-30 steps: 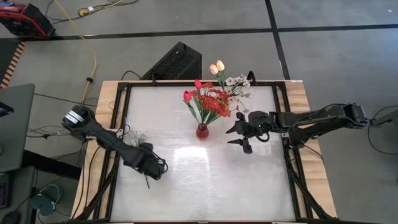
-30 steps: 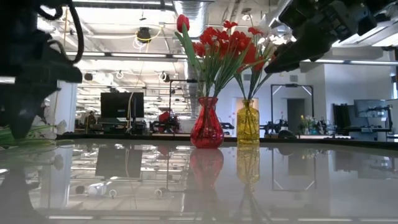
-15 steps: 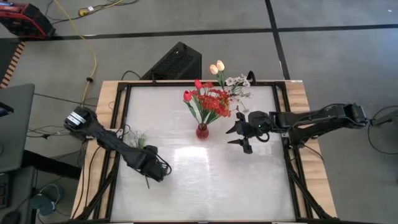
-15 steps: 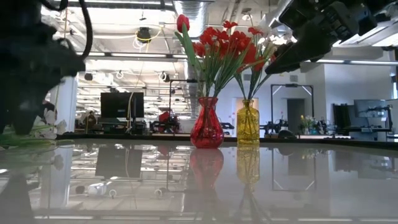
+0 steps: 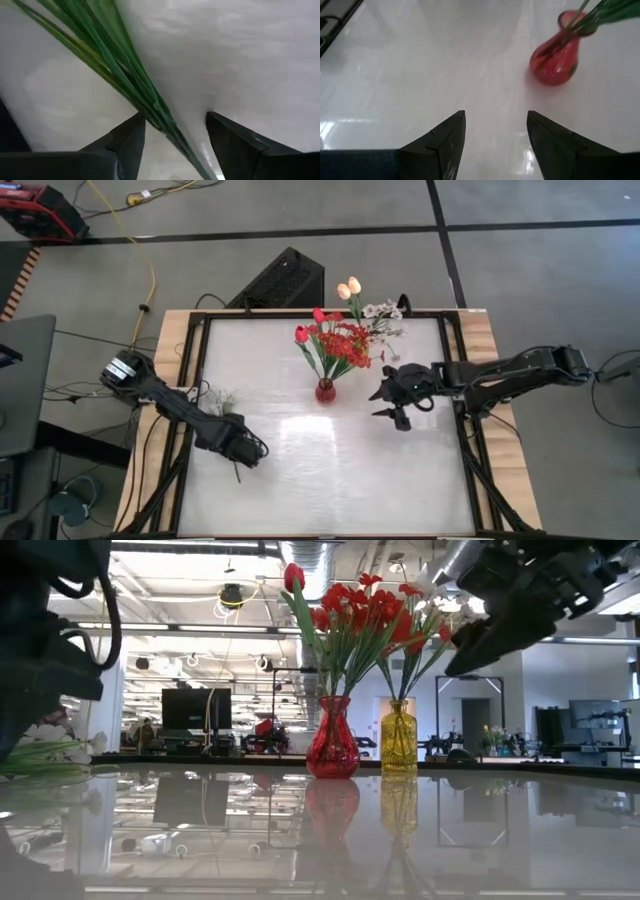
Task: Sort flowers into vase by color
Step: Put the white flowers into the yellow vase
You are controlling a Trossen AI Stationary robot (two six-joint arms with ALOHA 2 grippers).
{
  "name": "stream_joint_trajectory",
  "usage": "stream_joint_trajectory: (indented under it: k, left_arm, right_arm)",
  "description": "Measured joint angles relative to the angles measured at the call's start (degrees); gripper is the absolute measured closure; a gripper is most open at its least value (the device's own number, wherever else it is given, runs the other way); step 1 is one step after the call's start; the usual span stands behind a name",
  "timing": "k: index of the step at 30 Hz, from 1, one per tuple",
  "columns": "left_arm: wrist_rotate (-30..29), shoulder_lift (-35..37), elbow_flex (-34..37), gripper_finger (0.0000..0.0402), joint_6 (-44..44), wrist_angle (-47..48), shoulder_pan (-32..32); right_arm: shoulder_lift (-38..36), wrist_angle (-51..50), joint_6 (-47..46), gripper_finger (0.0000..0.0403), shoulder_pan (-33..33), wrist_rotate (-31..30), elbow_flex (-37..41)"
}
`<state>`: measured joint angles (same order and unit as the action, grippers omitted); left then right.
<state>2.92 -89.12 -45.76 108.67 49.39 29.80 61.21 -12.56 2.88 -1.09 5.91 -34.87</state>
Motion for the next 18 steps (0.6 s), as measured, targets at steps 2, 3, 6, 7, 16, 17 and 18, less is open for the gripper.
stream_joint_trajectory:
  k: [2,3,6,7,16,17,18]
  left_arm:
    - [-0.4,0.3,1.4,0.0207,-0.1,-1.9,0.0]
    - [-0.9,0.3,1.8,0.0215,0.1,-2.0,0.0]
    - [-3.0,0.2,1.8,0.0256,0.0,-2.2,0.1]
    - [-3.9,0.2,1.5,0.0274,-0.3,-2.2,0.1]
    - [-26.9,-0.1,0.5,0.0392,-3.1,-5.5,0.0]
    - [-28.2,-0.1,0.5,0.0394,-4.6,-7.2,0.1]
    - [-29.8,-0.1,0.5,0.0396,-6.6,-9.1,0.1]
  right_arm:
    - [0.0,-0.8,-0.7,0.0163,-0.9,0.0,0.0]
    - [0.0,-1.1,-1.2,0.0163,-1.4,0.0,0.0]
    - [0.0,-2.0,-1.4,0.0163,-3.2,0.0,0.0]
    - [0.0,-2.2,-1.5,0.0163,-3.8,0.0,0.0]
    - [0.0,-3.2,-6.6,0.0163,-8.9,0.0,0.0]
    - [-0.1,-3.7,-7.2,0.0163,-9.3,0.0,0.0]
    - [-0.1,-4.1,-7.5,0.0163,-9.8,0.0,0.0]
